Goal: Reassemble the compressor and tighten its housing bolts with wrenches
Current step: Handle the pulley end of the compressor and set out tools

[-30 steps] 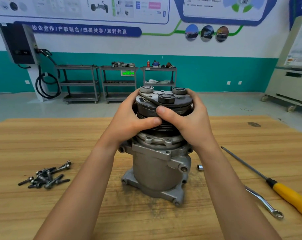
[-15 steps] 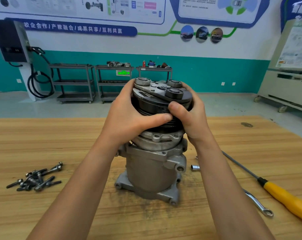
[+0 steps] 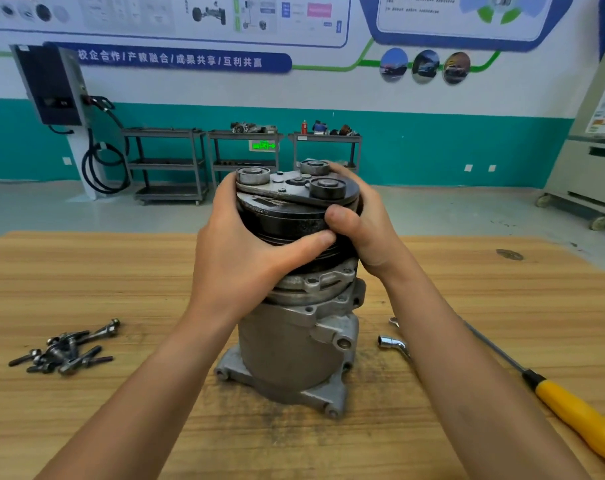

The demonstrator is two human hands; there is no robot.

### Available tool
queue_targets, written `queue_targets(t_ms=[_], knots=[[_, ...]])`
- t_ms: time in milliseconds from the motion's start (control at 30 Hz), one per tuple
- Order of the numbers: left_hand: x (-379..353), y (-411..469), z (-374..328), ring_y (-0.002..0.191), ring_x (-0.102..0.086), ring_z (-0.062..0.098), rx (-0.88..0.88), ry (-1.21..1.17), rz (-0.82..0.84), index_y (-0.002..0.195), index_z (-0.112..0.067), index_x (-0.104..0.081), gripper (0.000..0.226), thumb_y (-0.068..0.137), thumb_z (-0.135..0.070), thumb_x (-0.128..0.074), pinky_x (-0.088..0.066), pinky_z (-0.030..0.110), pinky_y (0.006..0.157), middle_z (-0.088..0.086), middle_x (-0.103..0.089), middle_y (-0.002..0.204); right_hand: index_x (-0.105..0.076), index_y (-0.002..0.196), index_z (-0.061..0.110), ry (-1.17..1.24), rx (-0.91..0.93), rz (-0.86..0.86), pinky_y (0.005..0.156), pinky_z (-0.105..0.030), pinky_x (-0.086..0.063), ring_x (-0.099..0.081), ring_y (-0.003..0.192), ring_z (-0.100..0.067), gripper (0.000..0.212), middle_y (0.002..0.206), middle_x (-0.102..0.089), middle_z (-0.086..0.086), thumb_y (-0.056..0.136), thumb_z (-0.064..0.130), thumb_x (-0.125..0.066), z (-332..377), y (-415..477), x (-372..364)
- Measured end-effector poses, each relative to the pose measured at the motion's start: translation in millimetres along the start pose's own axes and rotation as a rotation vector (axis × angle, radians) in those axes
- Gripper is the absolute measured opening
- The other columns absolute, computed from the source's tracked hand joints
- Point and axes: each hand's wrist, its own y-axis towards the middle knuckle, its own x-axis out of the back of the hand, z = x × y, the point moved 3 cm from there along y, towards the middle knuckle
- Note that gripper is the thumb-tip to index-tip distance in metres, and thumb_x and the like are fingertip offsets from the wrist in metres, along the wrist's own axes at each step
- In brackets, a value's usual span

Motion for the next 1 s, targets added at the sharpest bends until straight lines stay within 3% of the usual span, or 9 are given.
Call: queue_targets(t_ms=[67,167,300,400,533,667,867,1000], knots=[[-0.7,-4.3,2.6,0.099,-0.058,-0.009,0.01,0.014,0.006,0.11,-0.034,-0.049,0.079,0.04,-0.061,-0.074,-0.049,0.017,0.084,-0.024,-0.061,0.104,-0.036,0.138,0.0,0.005,-0.014,0.007,0.102,-0.044,-0.044,-0.057,0.115,-0.027,0.144,0.12,-0.059,-0.012,0.024,0.076,-0.078,-4.7,-3.7,-0.5],[0.6,-6.6,2.8,0.096,-0.057,-0.013,-0.002,0.031,0.012,0.107,-0.038,-0.048,0.076,0.04,-0.061,-0.075,-0.047,0.01,0.081,-0.029,-0.061,0.1,-0.034,0.139,0.0,-0.023,-0.004,0.015,0.102,-0.043,-0.044,-0.057,0.116,-0.027,0.145,0.123,-0.058,-0.015,0.024,0.076,-0.078,-5.8,-6.2,0.0],[0.3,-6.3,3.0,0.097,-0.055,-0.014,-0.017,0.056,0.013,0.11,-0.035,-0.048,0.079,0.041,-0.062,-0.073,-0.045,0.007,0.08,-0.03,-0.059,0.101,-0.037,0.135,0.004,-0.033,0.006,0.025,0.1,-0.037,-0.045,-0.058,0.111,-0.019,0.137,0.115,-0.06,-0.005,0.027,0.078,-0.075,-6.4,-6.0,0.1],[0.7,-7.4,2.9,0.097,-0.054,-0.016,-0.043,0.053,0.028,0.111,-0.034,-0.046,0.079,0.043,-0.061,-0.073,-0.043,0.004,0.077,-0.033,-0.057,0.099,-0.037,0.126,0.016,-0.089,0.007,0.009,0.094,-0.027,-0.046,-0.059,0.104,-0.007,0.119,0.109,-0.059,0.006,0.031,0.077,-0.075,-11.5,-7.4,0.0],[2.5,-7.8,4.9,0.102,-0.055,-0.012,-0.062,0.009,0.08,0.118,-0.029,-0.045,0.084,0.045,-0.057,-0.075,-0.046,0.01,0.083,-0.028,-0.058,0.107,-0.039,0.114,0.031,-0.161,0.022,-0.043,0.089,-0.019,-0.045,-0.058,0.101,0.005,0.074,0.108,-0.059,0.01,0.048,0.051,-0.067,-13.9,-11.0,1.6],[4.5,-3.3,8.4,0.103,-0.054,-0.013,-0.054,-0.027,0.13,0.116,-0.033,-0.042,0.082,0.044,-0.057,-0.074,-0.042,0.005,0.082,-0.026,-0.056,0.109,-0.037,0.133,0.021,-0.229,0.027,-0.105,0.106,-0.045,-0.037,-0.044,0.127,-0.025,0.1,0.128,-0.055,-0.009,0.045,0.06,-0.064,-8.7,-14.6,-1.9],[4.1,8.4,14.4,0.094,-0.052,-0.02,0.023,-0.038,0.156,0.113,-0.037,-0.045,0.077,0.045,-0.056,-0.076,-0.041,-0.001,0.073,-0.028,-0.057,0.103,-0.043,0.134,0.006,-0.23,-0.03,-0.089,0.101,-0.04,-0.044,-0.057,0.113,-0.016,0.105,0.119,-0.061,-0.002,0.048,0.062,-0.064,4.6,-13.1,-8.1],[6.5,1.9,16.3,0.1,-0.057,-0.01,-0.028,-0.094,0.132,0.11,-0.036,-0.046,0.073,0.046,-0.054,-0.075,-0.045,0.007,0.08,-0.023,-0.059,0.107,-0.045,0.126,0.016,-0.26,-0.006,-0.121,0.101,-0.042,-0.044,-0.055,0.116,-0.019,0.094,0.118,-0.06,-0.001,0.047,0.06,-0.066,2.1,-16.1,-8.1]])
